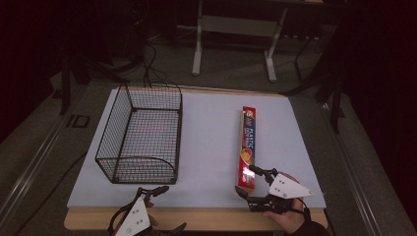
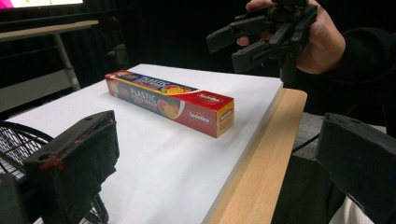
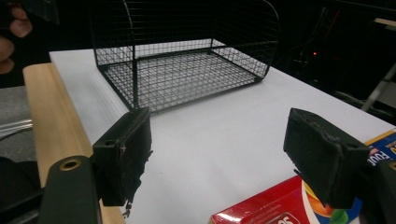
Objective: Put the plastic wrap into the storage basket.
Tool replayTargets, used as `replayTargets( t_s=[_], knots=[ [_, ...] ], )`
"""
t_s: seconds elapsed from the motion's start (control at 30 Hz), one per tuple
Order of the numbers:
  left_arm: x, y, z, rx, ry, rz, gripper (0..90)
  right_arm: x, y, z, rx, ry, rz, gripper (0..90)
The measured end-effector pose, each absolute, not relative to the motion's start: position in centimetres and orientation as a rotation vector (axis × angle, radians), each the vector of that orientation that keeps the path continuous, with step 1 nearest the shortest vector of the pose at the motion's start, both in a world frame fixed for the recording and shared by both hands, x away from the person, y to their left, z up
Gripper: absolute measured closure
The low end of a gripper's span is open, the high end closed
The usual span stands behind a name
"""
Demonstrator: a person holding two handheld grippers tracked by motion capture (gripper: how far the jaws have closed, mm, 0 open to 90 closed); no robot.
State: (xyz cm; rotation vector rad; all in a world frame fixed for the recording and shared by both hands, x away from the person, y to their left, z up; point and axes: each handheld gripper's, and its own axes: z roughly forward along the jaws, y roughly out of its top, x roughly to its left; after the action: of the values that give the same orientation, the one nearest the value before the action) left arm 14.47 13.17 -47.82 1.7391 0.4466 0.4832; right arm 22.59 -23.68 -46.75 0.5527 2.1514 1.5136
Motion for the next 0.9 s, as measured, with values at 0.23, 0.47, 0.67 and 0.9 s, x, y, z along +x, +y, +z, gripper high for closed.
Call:
replayTargets(
  t_s=[0.23, 0.47, 0.67, 0.9],
  knots=[
    [14.5, 13.2, -47.7, 1.738, 0.44, 0.456, 0.1, 22.3, -23.8, -46.3, 0.536, 2.132, 1.511, 23.1],
    [14.5, 12.9, -47.6, 1.736, 0.429, 0.463, 0.1, 21.5, -23.8, -45.5, 0.517, 2.131, 1.497, 23.1],
    [14.5, 12.8, -47.8, 1.748, 0.42, 0.457, 0.1, 21.6, -23.9, -44.0, 0.522, 2.105, 1.501, 22.5],
    [14.5, 12.7, -47.8, 1.751, 0.413, 0.461, 0.1, 22.3, -23.3, -42.2, 0.494, 2.066, 1.47, 19.9]
  ],
)
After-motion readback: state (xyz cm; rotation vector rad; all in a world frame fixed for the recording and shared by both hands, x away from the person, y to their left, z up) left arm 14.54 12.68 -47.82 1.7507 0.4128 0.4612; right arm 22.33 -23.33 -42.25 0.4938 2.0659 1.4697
